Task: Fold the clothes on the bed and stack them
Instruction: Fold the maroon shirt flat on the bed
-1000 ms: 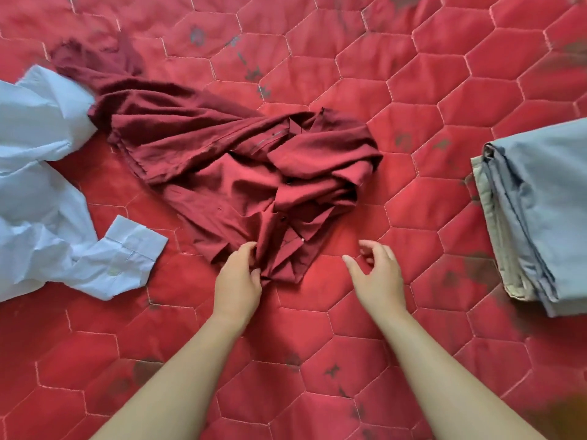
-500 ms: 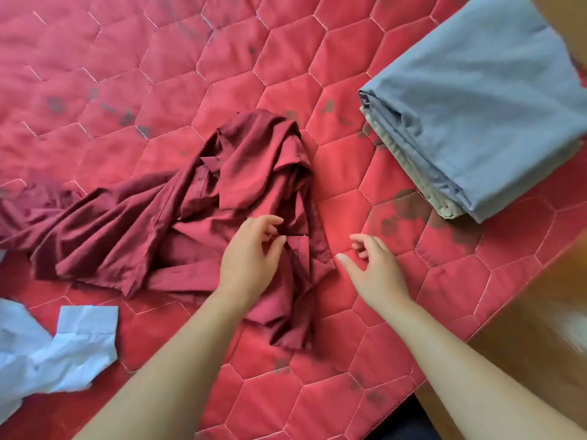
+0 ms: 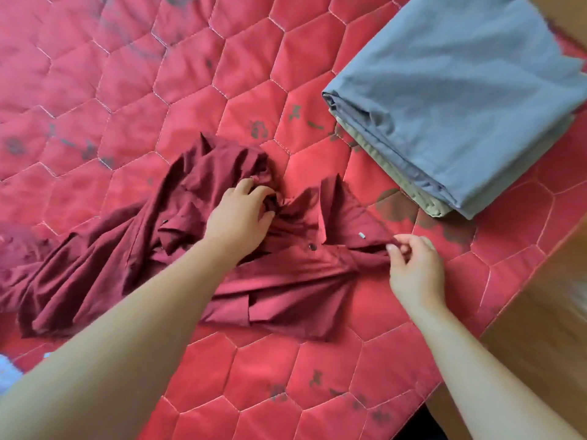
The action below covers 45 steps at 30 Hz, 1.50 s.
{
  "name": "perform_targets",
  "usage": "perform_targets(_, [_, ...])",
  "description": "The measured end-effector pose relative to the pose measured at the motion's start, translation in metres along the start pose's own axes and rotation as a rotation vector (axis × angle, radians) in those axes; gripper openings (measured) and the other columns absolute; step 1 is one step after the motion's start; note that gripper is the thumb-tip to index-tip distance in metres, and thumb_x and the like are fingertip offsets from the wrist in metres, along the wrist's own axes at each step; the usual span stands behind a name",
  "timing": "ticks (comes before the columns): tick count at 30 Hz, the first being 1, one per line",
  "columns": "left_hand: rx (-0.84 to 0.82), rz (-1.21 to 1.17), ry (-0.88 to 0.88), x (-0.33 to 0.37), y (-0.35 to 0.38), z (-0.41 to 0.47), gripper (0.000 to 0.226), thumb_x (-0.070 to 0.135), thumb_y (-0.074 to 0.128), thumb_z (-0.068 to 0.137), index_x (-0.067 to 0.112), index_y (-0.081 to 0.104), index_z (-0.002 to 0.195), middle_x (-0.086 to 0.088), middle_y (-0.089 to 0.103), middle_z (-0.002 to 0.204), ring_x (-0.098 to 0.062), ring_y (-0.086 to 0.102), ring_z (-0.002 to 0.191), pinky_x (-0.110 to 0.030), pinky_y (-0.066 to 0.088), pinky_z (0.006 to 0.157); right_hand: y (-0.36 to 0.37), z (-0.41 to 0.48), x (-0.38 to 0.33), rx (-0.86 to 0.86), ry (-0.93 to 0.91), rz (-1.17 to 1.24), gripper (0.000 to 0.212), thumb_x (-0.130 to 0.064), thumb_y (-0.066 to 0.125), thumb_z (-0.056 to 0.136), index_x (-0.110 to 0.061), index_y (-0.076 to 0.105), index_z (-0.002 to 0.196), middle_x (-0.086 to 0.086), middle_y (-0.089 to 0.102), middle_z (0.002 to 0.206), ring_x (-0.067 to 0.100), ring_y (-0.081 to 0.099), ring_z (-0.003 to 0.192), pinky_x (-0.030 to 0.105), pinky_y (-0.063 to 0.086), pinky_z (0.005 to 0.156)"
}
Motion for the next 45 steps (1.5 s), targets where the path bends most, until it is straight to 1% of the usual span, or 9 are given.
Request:
perform_targets(7, [0.331,-0.112,-0.051,0.029,-0.005,-0.036,0.024,0.032,0.065,0.08,0.027,0.061,0.103,0.002,0.047,0.096,-0.024,0.049,0.093,-0.031,0.042,0.062,-0.009,0.008,0.017,-0.225,0.127,0.257,0.032,-0.034,0.063,0.083,-0.031,0.055,0.114,-0.009,0.062,0.105,0.004,0.061,0.087,0.027,0.047,0.083])
perform_targets(13, [0.238,0.055,0.249,0.072,0.003,0.022,0.046,0.041,0.066,0.078,0.021,0.058,0.119,-0.006,0.05,0.129,-0.03,0.04,0.122,-0.042,0.032,0.093,0.005,-0.019,0.029,-0.305,0.211,0.385,0.096,-0.036,0.086,0.052,-0.038,0.037,0.134,-0.01,0.057,0.121,0.006,0.062,0.095,0.03,0.051,0.085])
perform_targets(16, [0.077,0.135,0.23,0.075,0.022,0.043,0.062,0.054,0.056,0.082,0.022,0.045,0.134,-0.002,0.046,0.135,-0.025,0.036,0.128,-0.044,0.023,0.099,0.01,-0.025,0.029,-0.256,0.204,0.442,0.078,-0.017,0.086,0.06,-0.033,0.046,0.126,-0.003,0.063,0.118,0.01,0.064,0.098,0.031,0.05,0.087])
perform_targets(19, [0.021,0.124,0.18,0.07,0.027,0.047,0.045,0.049,0.055,0.085,0.021,0.053,0.121,-0.001,0.062,0.107,-0.025,0.053,0.109,-0.04,0.026,0.091,0.007,-0.025,0.023,-0.196,0.142,0.36,0.038,-0.015,0.08,0.069,-0.022,0.06,0.101,-0.005,0.07,0.092,0.009,0.064,0.085,0.022,0.049,0.078])
perform_targets(23, [0.154,-0.07,0.257,0.071,0.005,0.029,0.025,0.03,0.064,0.085,0.009,0.061,0.096,-0.008,0.057,0.09,-0.031,0.052,0.091,-0.036,0.032,0.077,-0.013,-0.018,0.012,-0.144,0.047,0.276,0.018,-0.023,0.074,0.076,-0.017,0.058,0.073,-0.008,0.064,0.065,0.01,0.056,0.063,0.014,0.04,0.06])
perform_targets(28, [0.326,-0.386,0.108,0.085,-0.088,-0.028,0.014,0.02,0.055,0.09,0.019,0.041,0.089,0.012,0.044,0.058,-0.026,0.046,0.057,-0.029,0.02,0.054,-0.071,-0.012,-0.044,-0.127,-0.002,0.475,0.009,-0.019,0.07,0.081,-0.021,0.061,0.08,-0.006,0.067,0.072,0.011,0.062,0.07,0.02,0.046,0.066])
perform_targets(35, [0.693,-0.346,0.102,0.116,-0.306,-0.132,0.013,0.033,0.047,0.085,0.026,0.04,0.093,0.013,0.044,0.058,-0.028,0.05,0.054,-0.028,0.032,0.055,-0.202,-0.02,-0.229,-0.073,-0.38,0.633,0.011,-0.031,0.057,0.089,-0.042,0.056,0.091,-0.021,0.065,0.082,-0.004,0.06,0.077,0.008,0.042,0.071])
perform_targets(41, [1.013,-0.158,0.071,0.12,-0.45,-0.246,0.017,0.04,0.051,0.084,0.027,0.047,0.094,-0.005,0.064,0.07,-0.03,0.061,0.063,-0.027,0.037,0.054,-0.315,-0.045,-0.391,-0.017,-0.918,0.553,0.01,-0.021,0.062,0.086,-0.02,0.063,0.096,-0.025,0.063,0.082,-0.014,0.056,0.08,0.005,0.04,0.074])
perform_targets(45, [1.268,-0.033,0.03,0.12,-0.511,-0.327,0.022,0.047,0.048,0.082,0.028,0.048,0.092,0.008,0.059,0.068,-0.013,0.055,0.061,-0.022,0.038,0.056,-0.38,-0.077,-0.474,0.002,-1.181,0.584,0.015,-0.036,0.068,0.08,-0.03,0.064,0.094,-0.024,0.066,0.087,-0.009,0.06,0.079,0.007,0.043,0.072])
Point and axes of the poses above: each hand's wrist, its own z-axis towards the middle knuckle, its own y-axis out of the palm, x = y × z, the point moved 3 cm from there along z, towards the middle knuckle
